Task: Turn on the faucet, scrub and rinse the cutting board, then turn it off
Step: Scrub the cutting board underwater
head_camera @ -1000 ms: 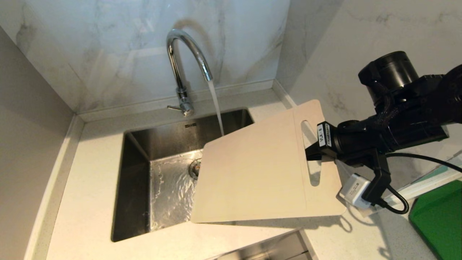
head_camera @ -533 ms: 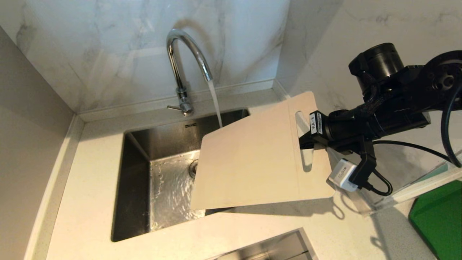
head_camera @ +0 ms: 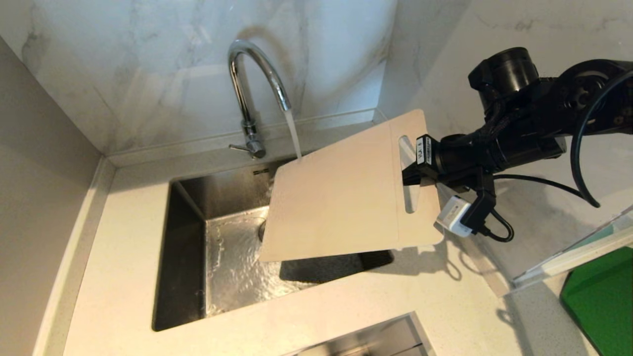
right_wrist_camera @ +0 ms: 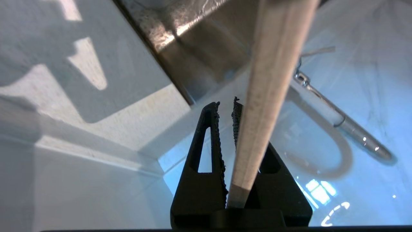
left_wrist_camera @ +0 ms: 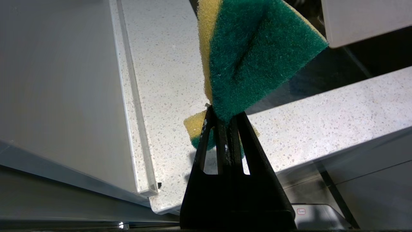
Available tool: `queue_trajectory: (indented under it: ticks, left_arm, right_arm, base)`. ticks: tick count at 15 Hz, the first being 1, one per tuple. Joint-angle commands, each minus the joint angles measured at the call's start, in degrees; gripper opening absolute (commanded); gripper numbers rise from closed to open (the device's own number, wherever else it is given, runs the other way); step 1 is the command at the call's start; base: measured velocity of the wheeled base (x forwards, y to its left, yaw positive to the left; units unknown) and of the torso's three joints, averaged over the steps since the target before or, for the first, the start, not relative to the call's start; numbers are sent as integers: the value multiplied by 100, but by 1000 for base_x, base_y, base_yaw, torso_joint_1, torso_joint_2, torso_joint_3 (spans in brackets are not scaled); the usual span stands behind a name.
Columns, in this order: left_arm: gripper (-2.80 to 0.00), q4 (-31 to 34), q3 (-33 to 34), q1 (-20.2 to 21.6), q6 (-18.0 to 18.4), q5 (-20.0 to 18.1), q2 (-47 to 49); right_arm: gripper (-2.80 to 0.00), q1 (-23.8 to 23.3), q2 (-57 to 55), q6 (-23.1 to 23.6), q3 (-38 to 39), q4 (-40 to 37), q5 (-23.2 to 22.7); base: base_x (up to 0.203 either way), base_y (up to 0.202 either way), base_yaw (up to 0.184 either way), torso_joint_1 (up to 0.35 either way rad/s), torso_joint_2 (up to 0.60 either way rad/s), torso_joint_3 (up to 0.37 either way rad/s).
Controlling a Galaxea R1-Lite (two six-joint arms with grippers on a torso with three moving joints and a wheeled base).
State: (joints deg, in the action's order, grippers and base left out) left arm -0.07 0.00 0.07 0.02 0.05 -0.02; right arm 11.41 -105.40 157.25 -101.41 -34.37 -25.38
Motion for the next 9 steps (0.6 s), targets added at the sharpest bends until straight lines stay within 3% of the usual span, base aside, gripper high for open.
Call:
queue_trajectory:
  ticks: [1,9]
  left_arm:
    - [-280,-1,9,1,6,-2,2]
    - [-280,-1,9,1,6,-5,2]
  right_arm:
    - [-280,10,-202,89,-195,-18,-19]
    - [-280,38,-563,89,-499,-9,-30]
  base:
    - [0,0,0,0,0,0]
    - [0,0,0,0,0,0]
